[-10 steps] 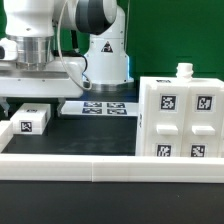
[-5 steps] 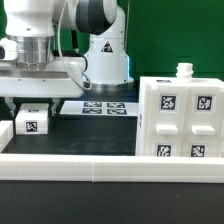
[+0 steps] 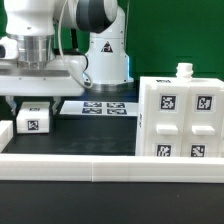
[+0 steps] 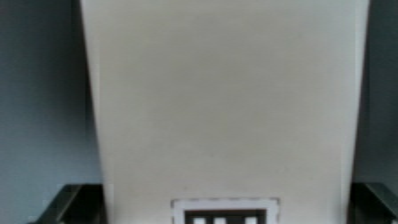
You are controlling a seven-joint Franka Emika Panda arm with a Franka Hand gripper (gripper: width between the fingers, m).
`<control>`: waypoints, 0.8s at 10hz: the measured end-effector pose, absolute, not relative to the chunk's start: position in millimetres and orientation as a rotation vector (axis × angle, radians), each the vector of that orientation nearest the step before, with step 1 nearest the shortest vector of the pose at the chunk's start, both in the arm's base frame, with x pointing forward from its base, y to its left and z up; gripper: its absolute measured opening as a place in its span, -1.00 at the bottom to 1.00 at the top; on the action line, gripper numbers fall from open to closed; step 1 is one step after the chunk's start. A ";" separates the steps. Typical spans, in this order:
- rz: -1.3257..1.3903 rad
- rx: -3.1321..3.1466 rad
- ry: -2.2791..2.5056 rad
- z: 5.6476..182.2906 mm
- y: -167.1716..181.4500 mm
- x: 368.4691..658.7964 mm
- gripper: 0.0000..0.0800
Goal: Assemble cabinet
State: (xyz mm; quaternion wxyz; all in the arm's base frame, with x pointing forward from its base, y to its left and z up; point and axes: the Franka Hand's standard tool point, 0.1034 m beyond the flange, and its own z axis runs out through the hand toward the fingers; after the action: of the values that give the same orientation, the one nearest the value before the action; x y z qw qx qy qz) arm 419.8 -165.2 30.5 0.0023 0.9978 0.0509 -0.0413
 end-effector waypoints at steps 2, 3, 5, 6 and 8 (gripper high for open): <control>-0.116 3.160 0.152 61.1 -149.4 425.5 0.40; -0.125 3.178 0.118 76.4 -138.4 428.7 0.40; -0.083 3.198 0.026 116.7 -101.5 446.6 0.40; -0.079 3.193 -0.025 131.6 -80.5 457.3 0.40; -0.069 3.177 -0.098 156.8 -36.6 490.2 0.40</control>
Offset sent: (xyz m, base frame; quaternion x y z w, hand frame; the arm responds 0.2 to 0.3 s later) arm 0.0090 0.0414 0.0716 -0.0119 -0.0132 0.0345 0.9992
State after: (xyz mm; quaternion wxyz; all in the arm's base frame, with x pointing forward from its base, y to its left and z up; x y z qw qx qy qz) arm 490.2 -36.6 156.8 -0.0188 0.9991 -0.0310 -0.0219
